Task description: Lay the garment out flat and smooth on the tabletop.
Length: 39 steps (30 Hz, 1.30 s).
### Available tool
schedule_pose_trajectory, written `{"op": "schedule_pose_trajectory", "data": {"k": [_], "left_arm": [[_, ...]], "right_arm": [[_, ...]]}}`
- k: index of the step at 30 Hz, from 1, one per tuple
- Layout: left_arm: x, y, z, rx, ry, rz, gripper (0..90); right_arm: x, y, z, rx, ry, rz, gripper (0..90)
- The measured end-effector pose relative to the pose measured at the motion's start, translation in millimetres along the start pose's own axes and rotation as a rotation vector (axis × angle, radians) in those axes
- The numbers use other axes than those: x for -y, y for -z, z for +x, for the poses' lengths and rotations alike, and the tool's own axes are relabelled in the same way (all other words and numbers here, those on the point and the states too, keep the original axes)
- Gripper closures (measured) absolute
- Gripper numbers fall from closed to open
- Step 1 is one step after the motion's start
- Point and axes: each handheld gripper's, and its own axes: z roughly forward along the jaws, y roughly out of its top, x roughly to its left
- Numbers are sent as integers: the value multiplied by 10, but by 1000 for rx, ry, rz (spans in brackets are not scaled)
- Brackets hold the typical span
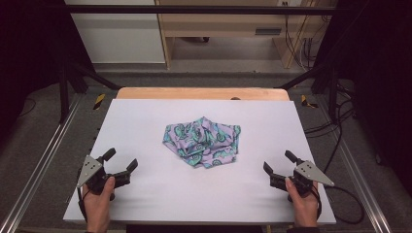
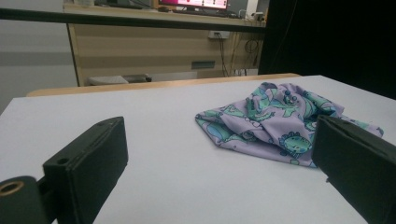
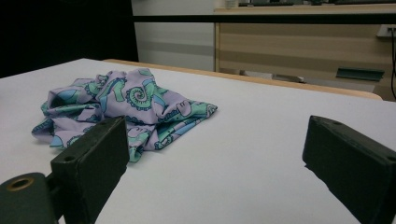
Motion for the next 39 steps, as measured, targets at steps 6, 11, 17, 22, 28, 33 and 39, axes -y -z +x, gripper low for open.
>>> {"op": "schedule_pose_trajectory", "data": {"k": [6, 11, 17, 22, 28, 33, 39], "left_arm": [[6, -3, -14, -5, -5, 13, 40], [7, -10, -27, -6, -12, 17, 39], [52, -79, -50, -18, -17, 141, 44], [44, -111, -162, -26, -70, 178, 44], [-1, -225, -342, 5, -105, 264, 74], [-40, -346, -401, 30, -125, 363, 155], [-90, -648, -464, 113, -138, 448, 218]], "right_arm": [[-1, 1, -4, 2, -18, 31, 75], [-5, -10, 2, 6, -21, 52, 70], [-8, -15, 21, 0, -23, 99, 60], [-24, -43, 53, -15, -4, 160, 76], [-14, -95, 165, -37, 27, 278, 142], [-80, -210, 253, -78, 44, 374, 247], [-196, -531, 440, -164, 64, 458, 374]]}}
